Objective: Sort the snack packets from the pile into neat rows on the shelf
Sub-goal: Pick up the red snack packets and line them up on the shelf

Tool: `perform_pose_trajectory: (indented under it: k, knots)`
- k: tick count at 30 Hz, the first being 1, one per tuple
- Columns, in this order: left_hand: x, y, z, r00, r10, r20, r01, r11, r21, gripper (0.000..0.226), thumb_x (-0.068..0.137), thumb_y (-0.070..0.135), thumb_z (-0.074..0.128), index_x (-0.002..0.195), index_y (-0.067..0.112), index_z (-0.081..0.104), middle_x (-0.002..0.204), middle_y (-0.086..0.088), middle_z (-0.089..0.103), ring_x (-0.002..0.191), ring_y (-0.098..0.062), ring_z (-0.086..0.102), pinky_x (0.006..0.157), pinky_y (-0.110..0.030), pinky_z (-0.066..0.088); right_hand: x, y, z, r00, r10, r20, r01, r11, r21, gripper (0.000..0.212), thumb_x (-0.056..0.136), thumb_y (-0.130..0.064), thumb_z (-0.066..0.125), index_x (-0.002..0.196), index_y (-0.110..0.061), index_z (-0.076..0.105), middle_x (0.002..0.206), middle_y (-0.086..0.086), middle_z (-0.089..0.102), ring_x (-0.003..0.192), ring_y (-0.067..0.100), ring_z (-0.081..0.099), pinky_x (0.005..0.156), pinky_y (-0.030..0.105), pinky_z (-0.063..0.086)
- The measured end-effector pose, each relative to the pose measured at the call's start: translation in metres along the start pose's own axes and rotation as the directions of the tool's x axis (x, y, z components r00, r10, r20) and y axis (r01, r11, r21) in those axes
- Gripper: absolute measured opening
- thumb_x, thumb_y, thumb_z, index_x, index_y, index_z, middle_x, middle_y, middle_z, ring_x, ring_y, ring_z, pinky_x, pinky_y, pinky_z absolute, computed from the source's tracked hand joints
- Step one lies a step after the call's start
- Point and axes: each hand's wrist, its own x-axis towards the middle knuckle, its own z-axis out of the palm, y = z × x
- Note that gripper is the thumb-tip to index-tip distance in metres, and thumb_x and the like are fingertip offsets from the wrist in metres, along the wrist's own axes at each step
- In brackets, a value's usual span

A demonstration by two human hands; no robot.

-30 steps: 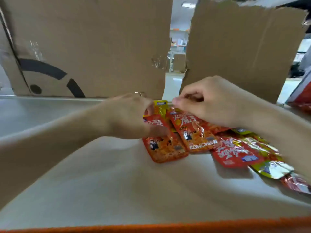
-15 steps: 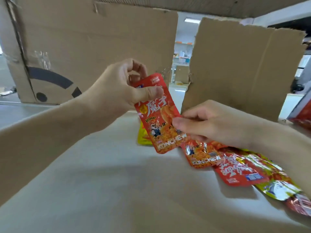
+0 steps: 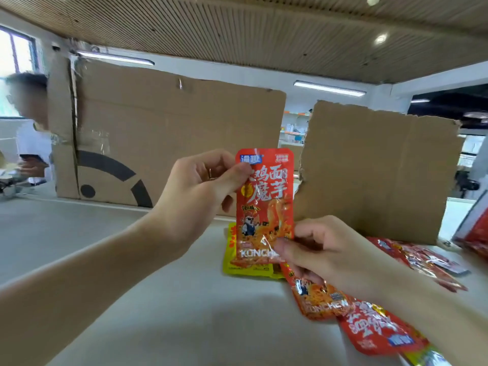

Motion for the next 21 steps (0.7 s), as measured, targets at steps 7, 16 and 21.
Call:
perform_pose_trajectory:
  k: [7, 16, 21]
  knots:
    - [-0.001, -0.004, 0.0, 0.999, 0.032, -0.004, -0.031, 0.996, 0.083, 0.025, 0.087, 0.027, 0.065, 0.065, 0.015, 0.065, 0.067, -0.014, 0.065, 0.054, -0.012, 0.05, 0.05, -0.02, 0.044, 0.001, 0.006, -0.001, 0.984, -0.145, -0.101, 0.141, 0.989, -0.045, 0.037, 0.097, -0.026, 0.056, 0.063, -0.01, 0.056, 0.055, 0.004, 0.056, 0.048, 0.017, 0.044, 0.051, 0.036, 0.039]
    - [-0.001, -0.007, 0.0, 0.996, 0.043, 0.074, -0.056, 0.983, 0.173, 0.035, 0.083, 0.044, 0.052, 0.089, 0.011, 0.064, 0.078, -0.002, 0.07, 0.06, -0.013, 0.053, 0.054, -0.02, 0.044, 0.005, 0.013, -0.003, 0.959, -0.215, -0.187, 0.202, 0.976, -0.085, 0.037, 0.098, -0.018, 0.056, 0.062, -0.01, 0.054, 0.054, -0.001, 0.054, 0.043, 0.005, 0.041, 0.049, 0.017, 0.035]
    - [-0.003, -0.003, 0.003, 0.988, 0.145, 0.045, -0.151, 0.97, 0.192, 0.028, 0.084, 0.037, 0.054, 0.085, 0.011, 0.065, 0.066, 0.014, 0.067, 0.056, 0.001, 0.059, 0.051, -0.008, 0.041, 0.007, 0.013, -0.002, 0.968, -0.189, -0.162, 0.182, 0.981, -0.059, 0.021, 0.097, -0.023, 0.057, 0.077, -0.026, 0.064, 0.066, -0.007, 0.064, 0.059, 0.005, 0.056, 0.06, 0.019, 0.044]
